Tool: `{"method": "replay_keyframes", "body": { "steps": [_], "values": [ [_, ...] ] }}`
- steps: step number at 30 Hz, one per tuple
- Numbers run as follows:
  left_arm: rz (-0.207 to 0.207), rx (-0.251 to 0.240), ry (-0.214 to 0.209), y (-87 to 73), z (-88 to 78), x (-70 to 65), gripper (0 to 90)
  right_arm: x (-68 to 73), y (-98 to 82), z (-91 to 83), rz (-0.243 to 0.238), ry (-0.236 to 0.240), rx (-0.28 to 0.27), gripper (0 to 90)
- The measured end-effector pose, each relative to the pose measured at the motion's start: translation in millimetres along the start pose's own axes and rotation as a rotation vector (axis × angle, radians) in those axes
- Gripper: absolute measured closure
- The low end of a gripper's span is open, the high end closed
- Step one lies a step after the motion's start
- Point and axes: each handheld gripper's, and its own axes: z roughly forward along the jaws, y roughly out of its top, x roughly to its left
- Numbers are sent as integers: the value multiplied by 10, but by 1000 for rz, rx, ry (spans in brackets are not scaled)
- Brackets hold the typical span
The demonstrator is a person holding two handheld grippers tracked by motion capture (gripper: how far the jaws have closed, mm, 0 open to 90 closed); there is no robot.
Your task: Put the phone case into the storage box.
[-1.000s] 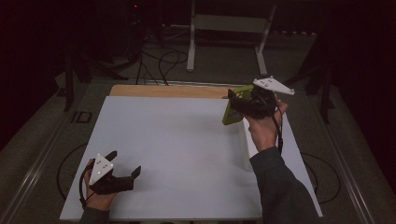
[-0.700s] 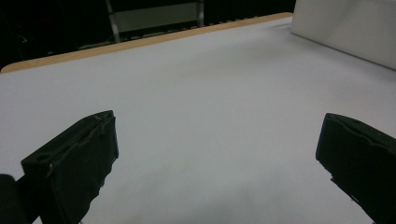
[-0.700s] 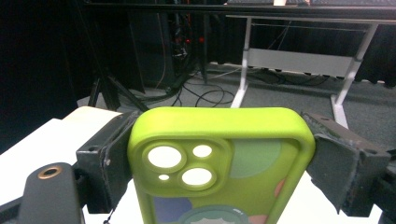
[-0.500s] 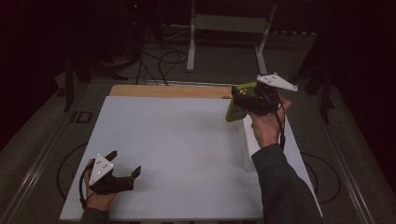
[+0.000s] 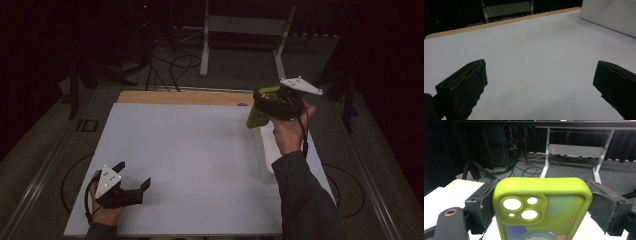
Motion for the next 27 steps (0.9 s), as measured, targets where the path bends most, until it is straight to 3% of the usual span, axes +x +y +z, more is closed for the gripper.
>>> {"method": "replay_keyframes", "body": {
  "steps": [27],
  "values": [
    [-2,-1,2,-1,-6,6,0,-170,7,138,-1,-72,24,158]
  ]
}}
